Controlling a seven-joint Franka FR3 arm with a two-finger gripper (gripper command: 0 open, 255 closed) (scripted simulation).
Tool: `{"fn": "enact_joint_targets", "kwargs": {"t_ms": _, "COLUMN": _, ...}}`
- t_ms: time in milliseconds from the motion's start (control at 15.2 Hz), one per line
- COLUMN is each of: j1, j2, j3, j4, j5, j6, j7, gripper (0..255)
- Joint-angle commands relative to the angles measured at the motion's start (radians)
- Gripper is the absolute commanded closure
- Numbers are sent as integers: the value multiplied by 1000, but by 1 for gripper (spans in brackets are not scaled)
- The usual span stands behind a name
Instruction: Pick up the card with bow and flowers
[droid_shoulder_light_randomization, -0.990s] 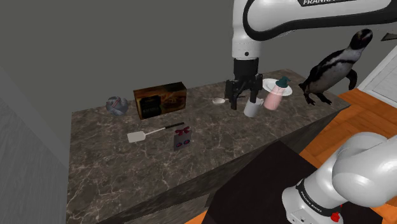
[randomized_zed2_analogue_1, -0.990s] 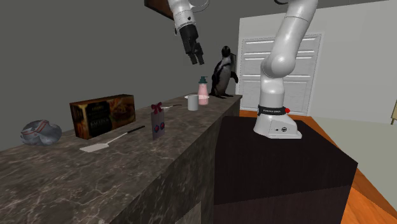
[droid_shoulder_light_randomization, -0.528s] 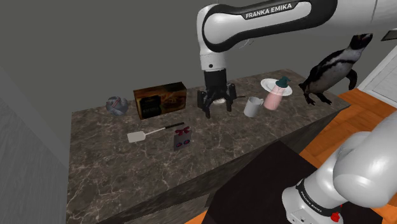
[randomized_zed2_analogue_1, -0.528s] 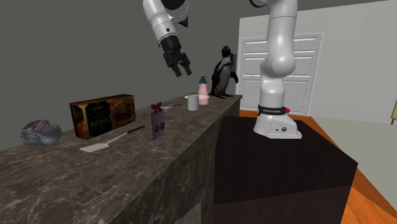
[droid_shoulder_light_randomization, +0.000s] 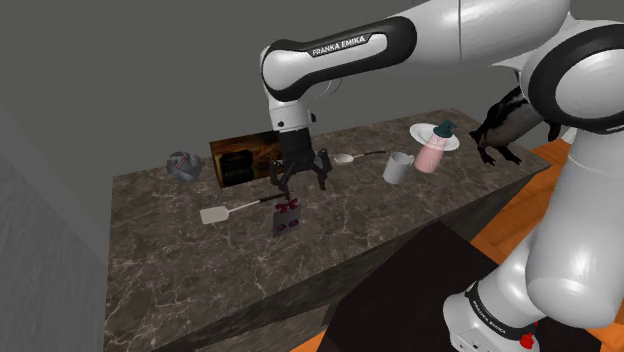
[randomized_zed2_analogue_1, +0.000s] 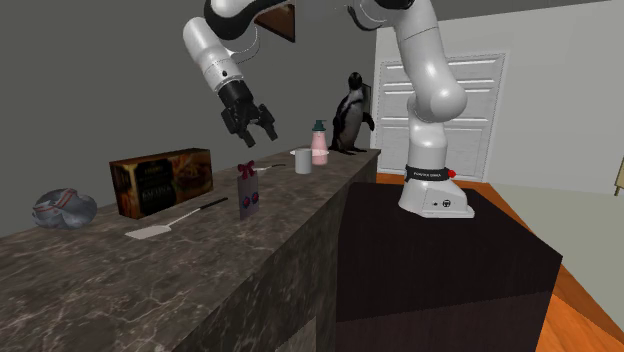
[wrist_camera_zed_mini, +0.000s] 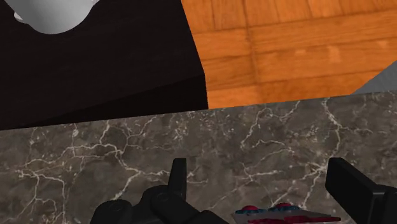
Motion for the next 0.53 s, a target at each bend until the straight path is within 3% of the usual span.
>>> {"fn": "enact_joint_targets", "kwargs": {"t_ms": 0, "j1": 15, "j2": 97, "j3": 2, "j4": 88, "j5": 6, "j6": -17, "j7": 37, "gripper": 0}}
{"fn": "enact_joint_targets", "kwargs": {"t_ms": 132, "j1": 31, "j2": 194, "j3": 3, "j4": 184, "j5": 12, "j6": -40, "j7": 74, "gripper": 0}}
{"fn": "enact_joint_targets", "kwargs": {"t_ms": 462, "j1": 35, "j2": 222, "j3": 0, "j4": 159, "j5": 7, "j6": 11, "j7": 61, "gripper": 0}}
